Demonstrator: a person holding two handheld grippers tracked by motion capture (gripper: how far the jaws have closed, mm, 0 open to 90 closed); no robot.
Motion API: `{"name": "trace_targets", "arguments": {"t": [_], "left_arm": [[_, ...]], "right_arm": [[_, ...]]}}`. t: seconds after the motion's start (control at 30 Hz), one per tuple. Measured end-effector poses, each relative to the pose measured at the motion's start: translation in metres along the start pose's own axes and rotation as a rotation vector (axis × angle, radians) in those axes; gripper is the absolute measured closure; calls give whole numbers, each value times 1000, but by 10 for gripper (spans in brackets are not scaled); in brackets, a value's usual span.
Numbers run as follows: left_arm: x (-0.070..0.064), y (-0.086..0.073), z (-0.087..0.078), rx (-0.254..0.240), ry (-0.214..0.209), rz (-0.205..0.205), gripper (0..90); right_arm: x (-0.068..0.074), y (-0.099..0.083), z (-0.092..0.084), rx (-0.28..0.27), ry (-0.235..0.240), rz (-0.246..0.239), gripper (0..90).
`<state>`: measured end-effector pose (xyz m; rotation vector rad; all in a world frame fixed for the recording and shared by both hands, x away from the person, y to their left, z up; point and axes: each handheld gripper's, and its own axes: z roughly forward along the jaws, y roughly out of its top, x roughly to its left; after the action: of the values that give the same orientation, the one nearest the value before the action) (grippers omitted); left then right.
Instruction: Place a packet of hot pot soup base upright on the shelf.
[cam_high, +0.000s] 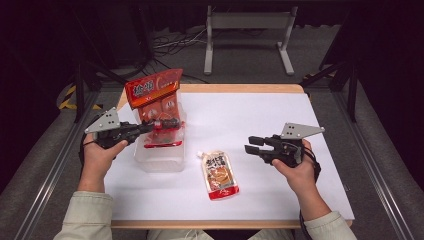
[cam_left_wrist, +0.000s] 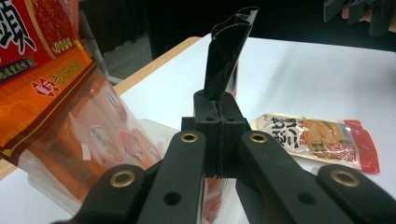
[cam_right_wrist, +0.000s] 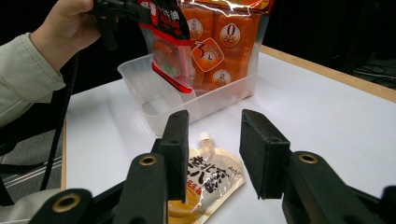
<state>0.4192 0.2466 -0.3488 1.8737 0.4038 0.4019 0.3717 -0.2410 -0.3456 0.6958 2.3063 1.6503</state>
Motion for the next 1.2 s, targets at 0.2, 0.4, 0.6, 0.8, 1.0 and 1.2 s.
{"name": "trace_targets", "arguments": {"t": [0.2,0.4,0.6,0.8,1.0,1.2], "left_arm": [[1,-4,2,-4,-14,-11,895],[1,-10,11,51,-21,-10,892],[3,-18,17,83,-26,-39,882],[4,-26,20,108,-29,-90,861],[3,-28,16,150,10,-115,828],[4,-31,9,130,37,-149,736]], "right_arm": [[0,-1,3,2,11,2,635],[1,-1,5,3,20,3,633],[0,-1,6,3,20,3,630],[0,-1,7,5,26,6,624],[-1,-1,13,21,42,10,602],[-1,-1,17,31,51,12,585]]}}
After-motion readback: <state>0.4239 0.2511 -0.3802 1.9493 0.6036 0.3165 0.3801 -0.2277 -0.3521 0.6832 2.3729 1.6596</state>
